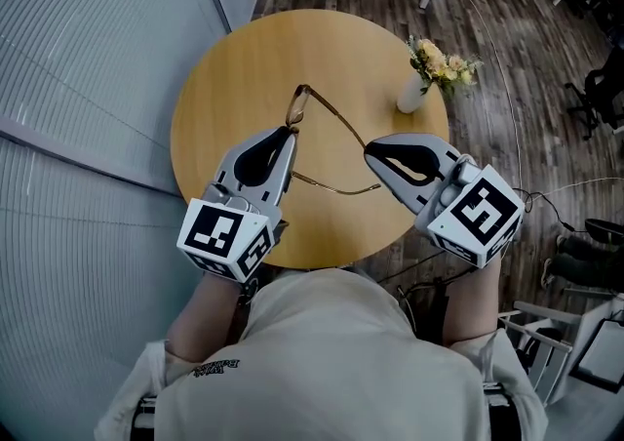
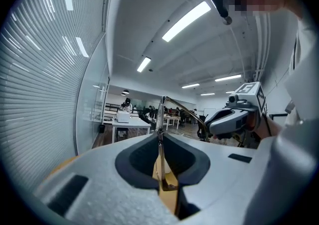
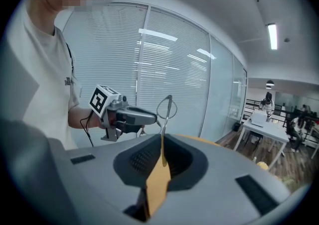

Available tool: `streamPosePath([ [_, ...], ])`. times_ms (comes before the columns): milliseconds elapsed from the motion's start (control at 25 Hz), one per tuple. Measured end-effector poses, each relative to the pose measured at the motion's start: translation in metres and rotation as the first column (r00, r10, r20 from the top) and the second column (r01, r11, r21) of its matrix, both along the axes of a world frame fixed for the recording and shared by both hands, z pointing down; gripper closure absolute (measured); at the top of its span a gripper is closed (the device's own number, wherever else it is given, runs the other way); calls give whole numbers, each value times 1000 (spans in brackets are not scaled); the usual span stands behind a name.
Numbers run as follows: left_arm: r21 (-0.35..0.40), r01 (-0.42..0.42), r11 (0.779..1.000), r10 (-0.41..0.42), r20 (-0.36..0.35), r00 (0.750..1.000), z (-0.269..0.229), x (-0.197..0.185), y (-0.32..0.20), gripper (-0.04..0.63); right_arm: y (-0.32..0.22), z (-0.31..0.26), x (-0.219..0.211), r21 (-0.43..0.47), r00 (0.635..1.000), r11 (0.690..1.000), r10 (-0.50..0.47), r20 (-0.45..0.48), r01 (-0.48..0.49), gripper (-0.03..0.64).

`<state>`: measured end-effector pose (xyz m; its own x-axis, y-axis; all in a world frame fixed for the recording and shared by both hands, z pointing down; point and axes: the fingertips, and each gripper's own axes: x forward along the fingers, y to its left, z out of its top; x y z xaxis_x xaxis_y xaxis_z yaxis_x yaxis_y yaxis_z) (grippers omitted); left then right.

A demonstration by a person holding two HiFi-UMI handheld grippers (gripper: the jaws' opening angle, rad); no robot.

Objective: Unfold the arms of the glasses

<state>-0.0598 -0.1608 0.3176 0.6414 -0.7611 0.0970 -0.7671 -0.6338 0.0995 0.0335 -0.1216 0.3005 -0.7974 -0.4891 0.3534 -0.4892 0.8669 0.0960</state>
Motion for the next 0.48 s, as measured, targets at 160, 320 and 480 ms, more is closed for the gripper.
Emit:
streamPosePath([
  [160, -8, -8, 1000, 8, 15, 1000, 5, 1, 1, 552, -5, -12, 14, 38, 999, 998, 48, -1, -48, 577],
  [320, -18, -19, 1000, 19, 26, 999, 8, 5, 1, 552, -10, -25, 25, 84, 995, 992, 95, -8, -94, 577],
  [480, -21, -26, 999, 27, 51, 998, 11, 6, 4, 552, -12, -32, 33, 114, 992, 986, 127, -2, -126, 577],
])
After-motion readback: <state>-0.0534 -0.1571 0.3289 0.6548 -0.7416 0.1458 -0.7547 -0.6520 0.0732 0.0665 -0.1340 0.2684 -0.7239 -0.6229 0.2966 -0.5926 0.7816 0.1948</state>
